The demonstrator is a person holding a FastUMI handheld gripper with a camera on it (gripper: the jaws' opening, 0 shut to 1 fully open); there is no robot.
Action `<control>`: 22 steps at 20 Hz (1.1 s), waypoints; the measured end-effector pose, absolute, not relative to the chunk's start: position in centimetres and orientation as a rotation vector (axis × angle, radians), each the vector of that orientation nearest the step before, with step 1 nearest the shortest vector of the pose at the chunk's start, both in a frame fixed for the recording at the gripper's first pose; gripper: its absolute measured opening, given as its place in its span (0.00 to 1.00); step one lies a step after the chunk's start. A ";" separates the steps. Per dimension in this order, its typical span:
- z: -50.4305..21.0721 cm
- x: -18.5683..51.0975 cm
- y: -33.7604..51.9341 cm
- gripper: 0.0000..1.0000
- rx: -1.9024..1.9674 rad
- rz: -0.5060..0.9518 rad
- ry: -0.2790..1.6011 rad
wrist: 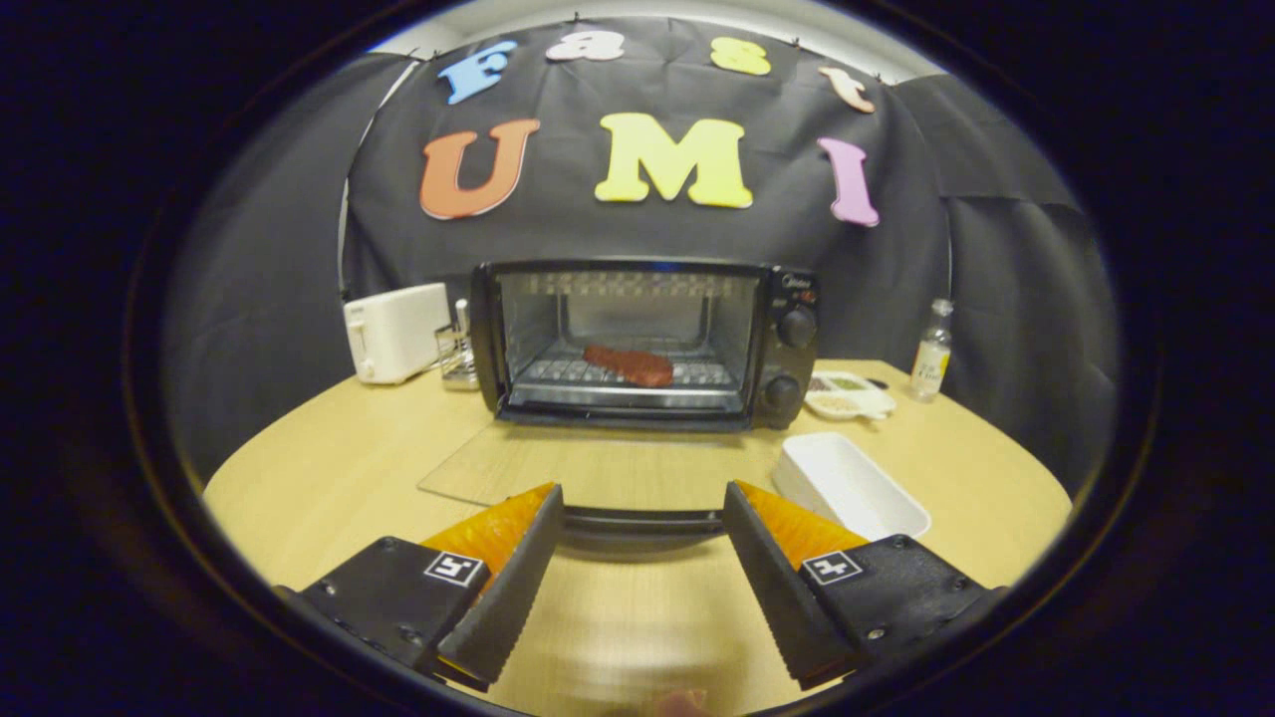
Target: Open the toaster oven, put the food inside, and close the toaster oven door.
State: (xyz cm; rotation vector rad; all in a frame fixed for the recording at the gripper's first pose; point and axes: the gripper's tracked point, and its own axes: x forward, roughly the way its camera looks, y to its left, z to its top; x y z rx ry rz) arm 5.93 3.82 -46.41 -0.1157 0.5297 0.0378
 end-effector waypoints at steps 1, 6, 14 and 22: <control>-46.8 5.8 4.2 1.00 -0.114 0.048 0.540; -49.5 5.6 4.0 1.00 -0.087 0.018 0.635; -49.3 6.3 4.2 1.00 -0.100 -0.011 0.615; -48.1 7.2 4.6 1.00 -0.088 -0.005 0.521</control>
